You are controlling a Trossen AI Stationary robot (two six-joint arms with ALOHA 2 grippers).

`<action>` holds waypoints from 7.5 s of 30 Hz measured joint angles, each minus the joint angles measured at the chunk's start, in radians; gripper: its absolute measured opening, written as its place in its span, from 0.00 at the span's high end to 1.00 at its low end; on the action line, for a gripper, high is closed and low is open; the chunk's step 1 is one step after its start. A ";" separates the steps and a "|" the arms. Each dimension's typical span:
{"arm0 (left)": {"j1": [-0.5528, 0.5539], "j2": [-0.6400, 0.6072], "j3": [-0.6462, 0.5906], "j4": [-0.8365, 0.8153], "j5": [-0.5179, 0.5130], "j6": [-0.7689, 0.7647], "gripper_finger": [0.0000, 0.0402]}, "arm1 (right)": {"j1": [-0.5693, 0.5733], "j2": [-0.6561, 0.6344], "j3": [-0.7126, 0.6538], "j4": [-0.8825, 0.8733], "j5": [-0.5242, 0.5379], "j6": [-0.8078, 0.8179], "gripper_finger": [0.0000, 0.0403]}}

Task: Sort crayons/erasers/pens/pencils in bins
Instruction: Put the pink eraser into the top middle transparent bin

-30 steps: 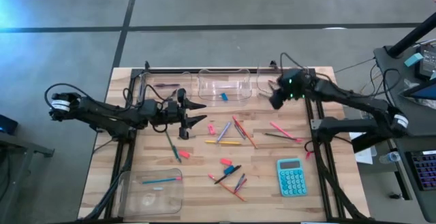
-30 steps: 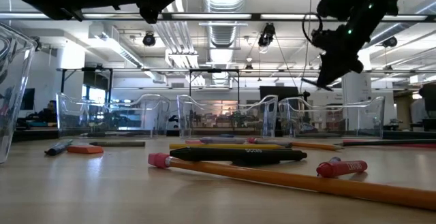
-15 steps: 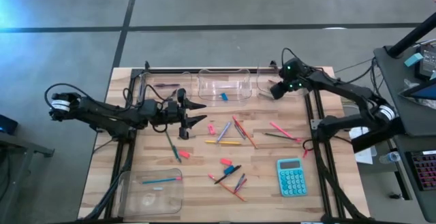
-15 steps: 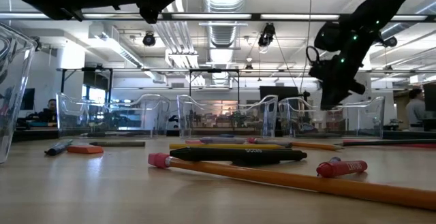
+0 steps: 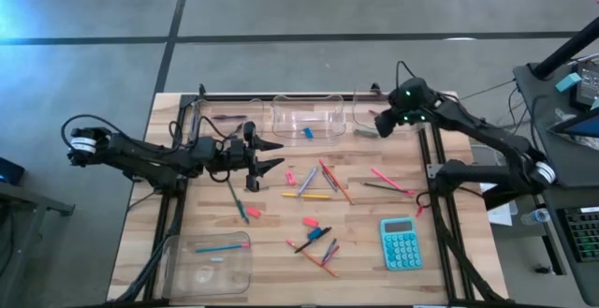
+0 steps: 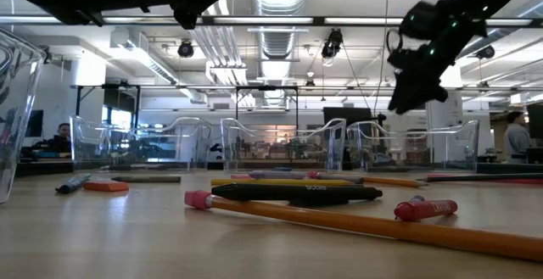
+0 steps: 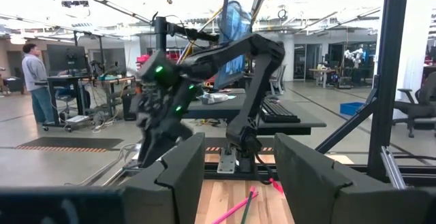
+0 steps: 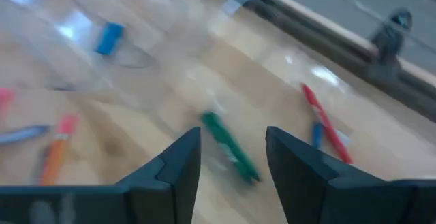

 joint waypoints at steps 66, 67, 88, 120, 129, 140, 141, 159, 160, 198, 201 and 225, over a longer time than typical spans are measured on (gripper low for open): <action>0.138 0.587 0.616 -1.292 -0.010 -0.442 0.60 | 0.662 -0.418 -0.357 0.987 -0.180 -0.077 0.68; 0.147 0.587 0.615 -1.298 -0.010 -0.440 0.60 | 0.662 -0.417 -0.348 0.981 -0.180 -0.086 0.68; 0.152 0.587 0.505 -1.186 0.045 -0.465 0.60 | 0.662 -0.413 -0.298 0.899 -0.187 -0.081 0.68; 0.125 0.637 0.435 -1.050 0.114 -0.488 0.60 | 0.662 -0.411 -0.298 0.900 -0.187 -0.073 0.68; 0.122 0.609 0.430 -1.056 0.142 -0.490 0.60 | 0.662 -0.411 -0.299 0.893 -0.187 -0.081 0.68; 0.123 0.609 0.430 -1.043 0.135 -0.490 0.60 | 0.662 -0.410 -0.299 0.893 -0.187 -0.081 0.68; 0.124 0.609 0.430 -1.043 0.128 -0.490 0.60 | 0.662 -0.410 -0.299 0.893 -0.187 -0.081 0.68; 0.104 0.619 0.436 -1.033 0.097 -0.470 0.60 | 0.662 -0.410 -0.299 0.893 -0.187 -0.085 0.68; 0.101 0.619 0.435 -1.032 0.095 -0.470 0.60 | 0.662 -0.410 -0.299 0.893 -0.187 -0.085 0.68; 0.087 0.724 0.435 -0.928 0.069 -0.419 0.92 | 0.662 -0.410 -0.299 0.893 -0.187 -0.085 0.68; 0.087 0.719 0.437 -0.932 0.065 -0.419 0.98 | 0.662 -0.411 -0.299 0.893 -0.187 -0.085 0.68; 0.028 0.518 0.490 -1.002 -0.036 -0.382 1.00 | 0.662 -0.410 -0.299 0.889 -0.186 -0.089 0.68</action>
